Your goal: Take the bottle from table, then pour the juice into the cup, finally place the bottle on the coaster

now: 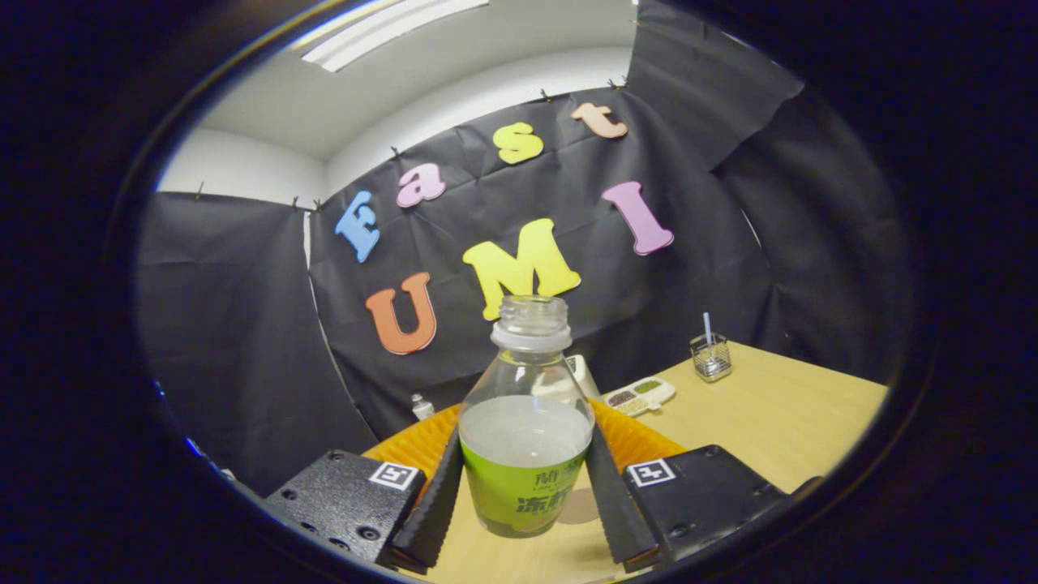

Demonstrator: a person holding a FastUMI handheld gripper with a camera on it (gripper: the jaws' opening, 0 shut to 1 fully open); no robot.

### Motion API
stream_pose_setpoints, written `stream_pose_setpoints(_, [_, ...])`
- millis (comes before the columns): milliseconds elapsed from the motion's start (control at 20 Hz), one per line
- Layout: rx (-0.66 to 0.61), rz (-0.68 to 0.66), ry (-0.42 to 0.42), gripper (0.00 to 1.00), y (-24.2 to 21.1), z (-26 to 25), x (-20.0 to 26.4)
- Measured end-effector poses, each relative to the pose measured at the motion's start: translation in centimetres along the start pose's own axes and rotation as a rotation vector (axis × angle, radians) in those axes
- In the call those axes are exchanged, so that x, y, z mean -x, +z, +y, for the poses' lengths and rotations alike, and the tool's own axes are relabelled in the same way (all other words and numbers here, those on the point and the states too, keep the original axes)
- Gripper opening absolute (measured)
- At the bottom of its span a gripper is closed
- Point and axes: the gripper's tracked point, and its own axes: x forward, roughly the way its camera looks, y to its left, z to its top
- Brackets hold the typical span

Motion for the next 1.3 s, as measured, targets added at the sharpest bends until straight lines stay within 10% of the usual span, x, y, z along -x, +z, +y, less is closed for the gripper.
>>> stream_pose_setpoints(1300, [0.235,0.19,-0.11,0.82,-10.3,-5.0,-14.1])
